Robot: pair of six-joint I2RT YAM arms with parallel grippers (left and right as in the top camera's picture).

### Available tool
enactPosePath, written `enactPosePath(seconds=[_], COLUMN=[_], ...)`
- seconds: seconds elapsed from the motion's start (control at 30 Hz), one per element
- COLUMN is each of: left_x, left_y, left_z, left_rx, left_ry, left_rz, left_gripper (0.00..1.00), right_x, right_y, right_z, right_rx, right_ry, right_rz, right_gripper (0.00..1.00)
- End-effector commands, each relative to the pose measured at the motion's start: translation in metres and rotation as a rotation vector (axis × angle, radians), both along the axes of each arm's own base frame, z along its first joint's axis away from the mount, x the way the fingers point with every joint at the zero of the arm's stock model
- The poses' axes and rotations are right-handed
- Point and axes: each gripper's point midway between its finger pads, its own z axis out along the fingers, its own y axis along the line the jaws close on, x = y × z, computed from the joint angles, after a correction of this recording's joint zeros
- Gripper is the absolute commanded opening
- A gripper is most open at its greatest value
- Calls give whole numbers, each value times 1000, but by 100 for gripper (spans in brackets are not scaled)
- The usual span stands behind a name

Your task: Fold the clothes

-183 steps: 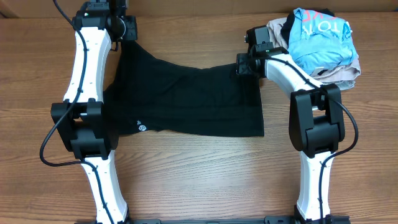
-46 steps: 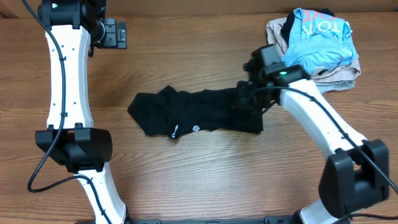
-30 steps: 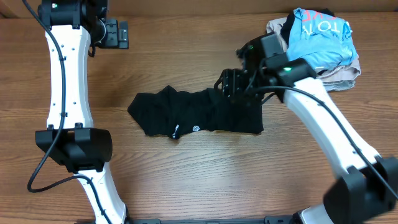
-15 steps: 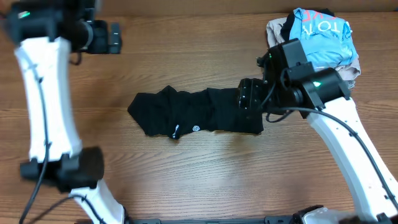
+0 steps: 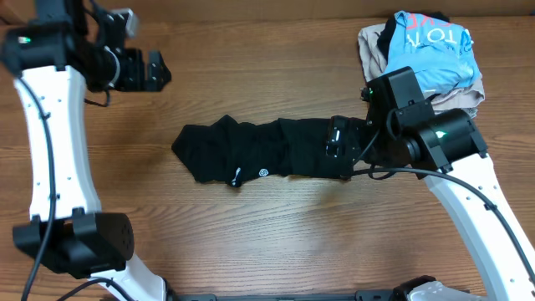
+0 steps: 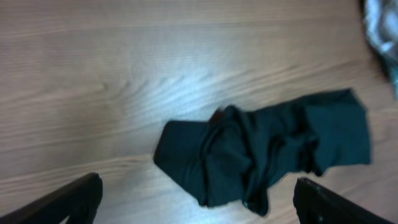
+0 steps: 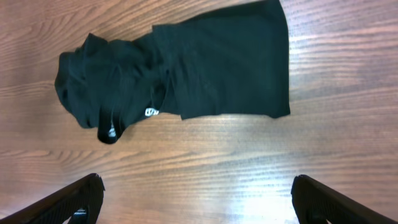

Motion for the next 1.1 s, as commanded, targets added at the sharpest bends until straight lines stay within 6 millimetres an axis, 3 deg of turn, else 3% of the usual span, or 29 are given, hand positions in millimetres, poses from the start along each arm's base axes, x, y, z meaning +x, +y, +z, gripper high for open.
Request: enactPosePath(seconds=[0.0,0.23,0.33,0.47,0.73,0.93,1.07], left_x=[-6,-14,-20,-28,-44,-39,-37], left_y=[-6,-15,-11,-22,-29,-27,-43], left_z=[-54,-126,-149,-170,-206,-210,-217], left_rx=[-30,-67,-5,19,88,112,116], left_ry=[97,141,163,163,194,169,145], left_rz=[-34,-48,-55,-131,-168,-163,-206], left_gripper=[100,100,100,100,100,100,94], right_x=[4,13,15,17,20,20,20], right_y=[0,3,4,4,2,2,2], right_z=[-11,-22,-27,-35,-46,-46,-46], right_rx=[-25,-27,-32,-44,-71,-71,-71], right_ry=[0,4,17,40,67,67,67], right_rz=[12,12,13,16,9,10,9], right_gripper=[100,100,100,100,100,100,100])
